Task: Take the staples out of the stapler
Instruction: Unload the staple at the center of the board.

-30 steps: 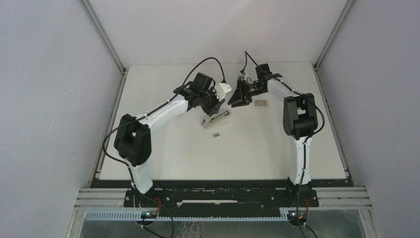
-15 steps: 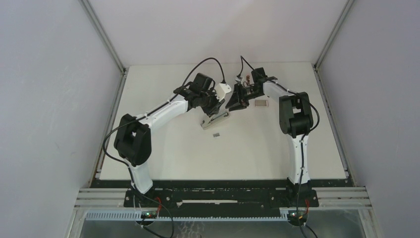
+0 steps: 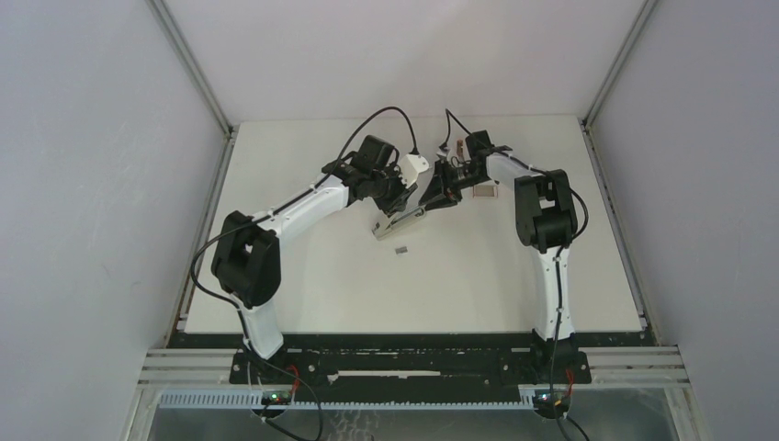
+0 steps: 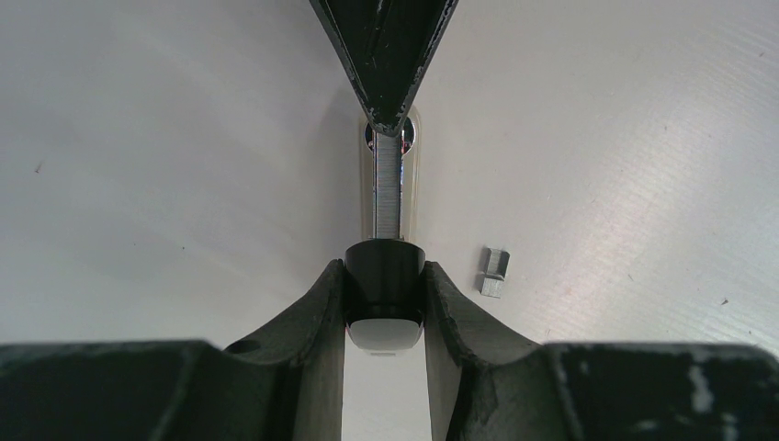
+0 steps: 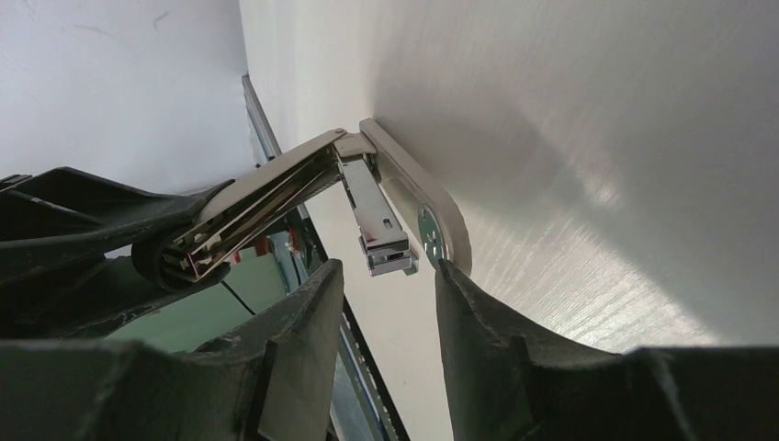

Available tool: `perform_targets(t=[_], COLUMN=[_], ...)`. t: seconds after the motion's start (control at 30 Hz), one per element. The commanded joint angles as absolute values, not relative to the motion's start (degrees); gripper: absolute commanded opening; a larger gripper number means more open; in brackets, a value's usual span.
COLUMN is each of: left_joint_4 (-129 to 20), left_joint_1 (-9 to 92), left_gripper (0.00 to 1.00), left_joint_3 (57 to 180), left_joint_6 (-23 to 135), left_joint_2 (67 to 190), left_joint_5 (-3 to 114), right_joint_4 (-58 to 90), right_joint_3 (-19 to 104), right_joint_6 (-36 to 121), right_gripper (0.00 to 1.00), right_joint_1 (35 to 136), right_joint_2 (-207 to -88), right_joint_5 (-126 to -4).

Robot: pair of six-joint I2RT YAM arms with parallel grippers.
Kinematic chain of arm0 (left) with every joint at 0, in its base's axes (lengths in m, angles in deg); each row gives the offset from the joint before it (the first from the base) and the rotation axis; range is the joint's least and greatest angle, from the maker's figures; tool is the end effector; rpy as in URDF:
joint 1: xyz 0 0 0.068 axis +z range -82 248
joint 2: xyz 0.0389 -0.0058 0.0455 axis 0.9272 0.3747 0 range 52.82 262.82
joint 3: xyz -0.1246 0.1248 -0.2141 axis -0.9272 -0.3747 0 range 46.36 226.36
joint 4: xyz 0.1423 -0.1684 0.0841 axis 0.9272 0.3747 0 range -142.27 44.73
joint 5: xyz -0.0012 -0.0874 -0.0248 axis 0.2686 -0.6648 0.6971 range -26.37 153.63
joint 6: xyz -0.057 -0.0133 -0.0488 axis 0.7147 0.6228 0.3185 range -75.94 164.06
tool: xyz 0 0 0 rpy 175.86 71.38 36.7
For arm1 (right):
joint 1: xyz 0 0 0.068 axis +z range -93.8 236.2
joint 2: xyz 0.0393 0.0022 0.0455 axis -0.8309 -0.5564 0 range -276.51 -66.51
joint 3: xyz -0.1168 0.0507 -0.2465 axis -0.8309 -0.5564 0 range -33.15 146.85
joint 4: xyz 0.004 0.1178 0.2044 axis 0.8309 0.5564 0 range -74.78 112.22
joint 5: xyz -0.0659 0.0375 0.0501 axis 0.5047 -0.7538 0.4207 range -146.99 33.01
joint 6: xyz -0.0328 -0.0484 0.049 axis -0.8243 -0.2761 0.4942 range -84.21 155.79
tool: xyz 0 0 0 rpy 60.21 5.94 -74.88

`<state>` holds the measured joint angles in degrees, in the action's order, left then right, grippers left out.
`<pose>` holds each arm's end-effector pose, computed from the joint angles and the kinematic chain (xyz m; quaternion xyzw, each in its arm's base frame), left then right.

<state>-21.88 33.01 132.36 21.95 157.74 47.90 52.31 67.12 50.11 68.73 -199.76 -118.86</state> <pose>0.3204 -0.2454 0.2562 0.4856 0.7931 -0.1661 0.3279 0.4316 0.1544 0.1430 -0.0758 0.8461 0.5269 0.0268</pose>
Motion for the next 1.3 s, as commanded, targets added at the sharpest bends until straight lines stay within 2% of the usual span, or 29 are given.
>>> perform_targets(t=[0.0, 1.27], left_joint_4=[-23.35, -23.55], left_joint_1=[32.73, 32.49], left_gripper=[0.0, 0.0], left_joint_3=[130.38, 130.29], left_joint_6=[22.17, 22.06], left_joint_2=[155.83, 155.39], left_joint_5=[45.87, 45.43], right_joint_4=[50.42, 44.65], right_joint_3=[69.14, 67.84], right_joint_6=[51.27, 53.77], right_gripper=[0.41, 0.38], right_joint_1=[69.29, 71.87], right_joint_2=[-200.13, -205.21], right_joint_5=[-120.75, -129.92])
